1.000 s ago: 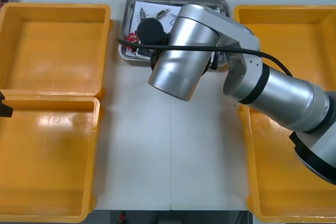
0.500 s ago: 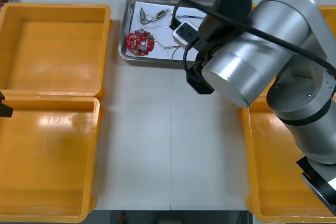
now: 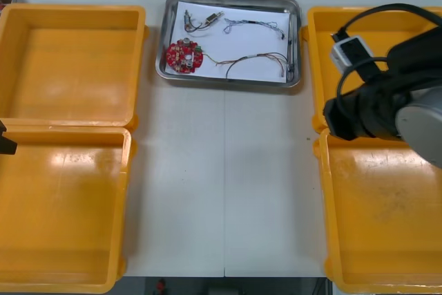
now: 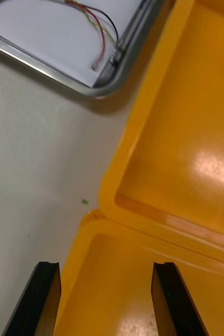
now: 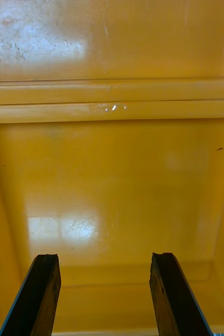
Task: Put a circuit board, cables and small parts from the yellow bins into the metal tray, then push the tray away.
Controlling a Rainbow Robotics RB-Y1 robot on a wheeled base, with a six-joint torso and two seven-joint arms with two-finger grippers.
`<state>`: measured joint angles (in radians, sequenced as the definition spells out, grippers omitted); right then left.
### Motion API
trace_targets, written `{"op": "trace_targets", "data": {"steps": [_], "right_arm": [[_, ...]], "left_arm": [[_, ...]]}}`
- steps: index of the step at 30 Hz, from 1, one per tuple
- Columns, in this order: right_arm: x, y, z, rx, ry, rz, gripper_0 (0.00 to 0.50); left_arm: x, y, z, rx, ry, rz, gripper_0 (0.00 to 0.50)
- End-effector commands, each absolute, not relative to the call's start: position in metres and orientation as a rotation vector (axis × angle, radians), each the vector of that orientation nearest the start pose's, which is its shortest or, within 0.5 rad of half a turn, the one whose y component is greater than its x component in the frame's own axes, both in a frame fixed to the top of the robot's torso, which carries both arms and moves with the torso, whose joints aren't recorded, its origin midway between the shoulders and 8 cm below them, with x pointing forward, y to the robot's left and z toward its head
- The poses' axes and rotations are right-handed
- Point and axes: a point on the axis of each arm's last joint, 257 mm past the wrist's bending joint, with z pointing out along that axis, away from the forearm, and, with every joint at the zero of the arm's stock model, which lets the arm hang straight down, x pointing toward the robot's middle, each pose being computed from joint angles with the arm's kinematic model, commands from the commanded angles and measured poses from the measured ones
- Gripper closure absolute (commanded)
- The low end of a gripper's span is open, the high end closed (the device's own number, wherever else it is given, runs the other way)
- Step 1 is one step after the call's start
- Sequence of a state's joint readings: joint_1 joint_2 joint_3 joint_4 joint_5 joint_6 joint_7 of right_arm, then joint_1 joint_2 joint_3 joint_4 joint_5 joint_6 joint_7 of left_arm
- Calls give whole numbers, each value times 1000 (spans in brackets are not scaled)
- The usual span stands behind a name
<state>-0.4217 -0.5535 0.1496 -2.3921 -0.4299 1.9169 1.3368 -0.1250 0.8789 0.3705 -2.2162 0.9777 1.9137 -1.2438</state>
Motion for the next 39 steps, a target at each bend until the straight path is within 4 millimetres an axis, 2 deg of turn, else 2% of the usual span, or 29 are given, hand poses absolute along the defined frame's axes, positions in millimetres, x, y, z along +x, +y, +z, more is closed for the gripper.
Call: {"op": "trace_targets", "data": {"steps": [1,12,14,20,28,39], "right_arm": [[407,-265,-120,-368,2395,-160,0],[369,-345,-129,-131,2499,-72,0],[362,-362,-136,-71,2520,-87,0],[346,-389,-157,37,2575,-150,0],[340,-393,-176,88,2639,-99,0],[348,-382,-171,89,2631,-39,0]], "left_arm": [[353,404,-137,68,2686,111,0],[353,404,-137,68,2686,111,0],[353,404,-137,68,2686,111,0],[353,404,-137,68,2686,111,0],[353,404,-137,68,2686,111,0],[353,404,-137,68,2686,111,0]]}}
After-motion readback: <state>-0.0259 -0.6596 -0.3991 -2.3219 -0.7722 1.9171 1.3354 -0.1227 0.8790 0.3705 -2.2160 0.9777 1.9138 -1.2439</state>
